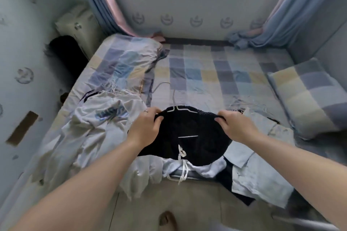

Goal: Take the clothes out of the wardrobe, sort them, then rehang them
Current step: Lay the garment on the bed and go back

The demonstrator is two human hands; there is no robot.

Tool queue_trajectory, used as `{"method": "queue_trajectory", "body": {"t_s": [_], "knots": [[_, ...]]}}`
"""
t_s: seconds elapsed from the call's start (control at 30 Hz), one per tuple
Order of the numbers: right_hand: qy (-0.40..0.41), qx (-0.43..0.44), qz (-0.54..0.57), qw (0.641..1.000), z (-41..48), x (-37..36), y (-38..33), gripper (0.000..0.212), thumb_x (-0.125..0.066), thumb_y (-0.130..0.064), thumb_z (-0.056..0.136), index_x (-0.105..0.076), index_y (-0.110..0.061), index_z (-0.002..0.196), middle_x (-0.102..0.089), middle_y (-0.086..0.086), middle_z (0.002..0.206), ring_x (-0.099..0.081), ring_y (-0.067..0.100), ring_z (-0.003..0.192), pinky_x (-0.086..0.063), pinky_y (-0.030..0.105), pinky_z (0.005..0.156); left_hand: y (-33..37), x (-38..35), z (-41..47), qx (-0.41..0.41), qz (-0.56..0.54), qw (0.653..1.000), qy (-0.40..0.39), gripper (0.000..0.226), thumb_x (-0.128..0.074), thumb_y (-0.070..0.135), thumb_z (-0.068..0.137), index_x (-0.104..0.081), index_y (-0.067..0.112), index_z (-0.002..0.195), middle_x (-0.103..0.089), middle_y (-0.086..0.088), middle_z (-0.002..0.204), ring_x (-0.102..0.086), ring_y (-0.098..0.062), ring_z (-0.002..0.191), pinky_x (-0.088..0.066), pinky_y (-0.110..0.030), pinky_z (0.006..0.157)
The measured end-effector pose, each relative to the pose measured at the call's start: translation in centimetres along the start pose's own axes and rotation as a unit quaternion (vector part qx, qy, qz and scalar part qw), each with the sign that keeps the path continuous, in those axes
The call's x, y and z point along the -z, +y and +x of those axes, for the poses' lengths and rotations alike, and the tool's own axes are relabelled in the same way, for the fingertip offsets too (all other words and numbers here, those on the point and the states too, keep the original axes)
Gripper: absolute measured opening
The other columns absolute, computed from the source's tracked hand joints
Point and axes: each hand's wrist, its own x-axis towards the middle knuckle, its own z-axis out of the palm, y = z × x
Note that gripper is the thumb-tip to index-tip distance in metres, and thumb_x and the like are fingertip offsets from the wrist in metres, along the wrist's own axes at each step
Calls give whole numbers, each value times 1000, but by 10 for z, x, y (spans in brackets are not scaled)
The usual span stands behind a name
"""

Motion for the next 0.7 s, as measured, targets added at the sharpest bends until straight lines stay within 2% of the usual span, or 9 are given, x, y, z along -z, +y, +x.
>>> {"method": "queue_trajectory", "body": {"t_s": [0.07,0.17,0.3,0.4,0.5,0.7], "knots": [[-14,-31,6,999,-4,-12,9,16,-48,-36,99,-56,-25,92,-65,-1,86,-62,27,81,-42,35,62,-6,-14,10,-10,-1,1000,-28,16,-55,25,100,-61,19,114,-63,1,106,-58,-21,102,-43,-31,82],[-21,-46,2,999,-4,-25,23,18,-48,-35,100,-58,-23,92,-60,-4,79,-60,26,79,-35,33,64,-11,-29,27,-20,6,998,-58,15,-54,28,100,-60,22,112,-64,1,102,-59,-20,98,-48,-36,83],[-51,-72,29,996,16,-36,49,19,-46,-36,100,-55,-22,90,-54,-6,75,-53,23,72,-36,34,60,-10,-54,54,-13,13,997,-72,18,-54,29,100,-60,20,114,-62,3,101,-59,-21,98,-48,-36,84],[-79,-82,42,993,42,-50,71,18,-45,-37,100,-54,-26,89,-55,-8,76,-56,23,78,-41,35,63,-12,-76,78,10,15,996,-87,19,-54,29,100,-61,19,115,-65,-1,107,-59,-21,101,-48,-38,87],[-115,-90,56,988,72,-68,92,16,-45,-36,100,-53,-27,89,-54,-8,76,-54,22,80,-45,36,63,-18,-102,101,54,12,994,-99,20,-54,30,100,-62,21,116,-65,2,108,-59,-19,102,-48,-35,85],[-175,-113,61,976,131,-119,129,14,-43,-28,99,-53,-24,89,-62,-2,91,-58,26,86,-52,42,72,-42,-165,144,132,20,984,-115,21,-54,32,100,-61,23,118,-63,3,115,-58,-19,108,-49,-38,88]]}}
